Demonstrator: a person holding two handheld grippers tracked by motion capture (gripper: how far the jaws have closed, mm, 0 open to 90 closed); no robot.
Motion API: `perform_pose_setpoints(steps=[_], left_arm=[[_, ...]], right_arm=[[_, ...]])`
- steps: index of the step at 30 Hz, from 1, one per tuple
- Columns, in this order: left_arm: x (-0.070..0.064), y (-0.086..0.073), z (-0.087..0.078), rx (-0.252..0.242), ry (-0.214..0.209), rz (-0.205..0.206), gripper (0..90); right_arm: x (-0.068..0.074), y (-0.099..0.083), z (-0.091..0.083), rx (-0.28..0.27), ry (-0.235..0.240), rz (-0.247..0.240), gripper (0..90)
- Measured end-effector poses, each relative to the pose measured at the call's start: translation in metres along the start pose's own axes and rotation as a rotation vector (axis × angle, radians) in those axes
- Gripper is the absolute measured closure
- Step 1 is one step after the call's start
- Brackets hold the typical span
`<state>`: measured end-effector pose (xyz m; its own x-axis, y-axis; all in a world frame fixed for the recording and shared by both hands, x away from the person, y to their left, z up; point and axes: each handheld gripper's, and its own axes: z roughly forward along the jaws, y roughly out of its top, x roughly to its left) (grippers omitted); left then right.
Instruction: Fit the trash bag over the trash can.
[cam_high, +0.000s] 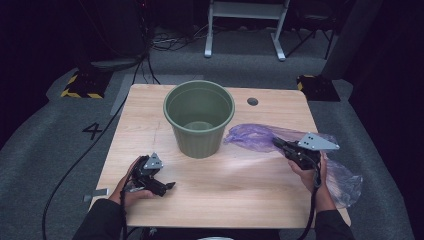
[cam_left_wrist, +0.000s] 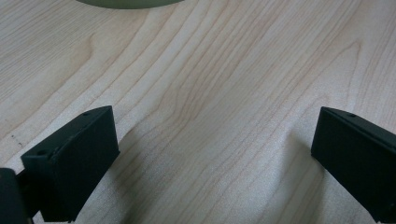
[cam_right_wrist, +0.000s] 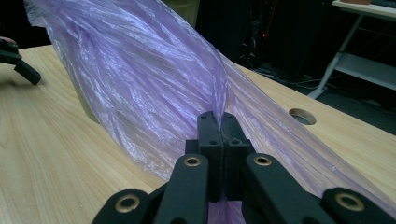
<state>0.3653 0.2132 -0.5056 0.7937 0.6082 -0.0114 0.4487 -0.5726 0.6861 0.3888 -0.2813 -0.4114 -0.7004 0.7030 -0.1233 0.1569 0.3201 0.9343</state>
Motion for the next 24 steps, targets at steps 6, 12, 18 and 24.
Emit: perform_pose_setpoints(steps=[6,12,18,24], left_arm=[[0.0,0.0,0.0,0.002,-0.003,0.001,0.2],[0.001,0.001,0.001,0.001,0.002,0.0,0.0],[0.001,0.002,0.001,0.002,0.002,0.001,0.0],[0.002,0.001,0.001,0.002,-0.003,0.01,0.3]], right_arm=[[-0.003,0.008,-0.008,-0.026,-0.019,0.0,90.0],[-0.004,0.018,-0.018,-0.062,-0.042,0.001,90.0],[-0.004,0.031,-0.023,-0.081,-0.067,-0.004,90.0],[-0.004,0.045,-0.021,-0.097,-0.075,-0.019,90.0]])
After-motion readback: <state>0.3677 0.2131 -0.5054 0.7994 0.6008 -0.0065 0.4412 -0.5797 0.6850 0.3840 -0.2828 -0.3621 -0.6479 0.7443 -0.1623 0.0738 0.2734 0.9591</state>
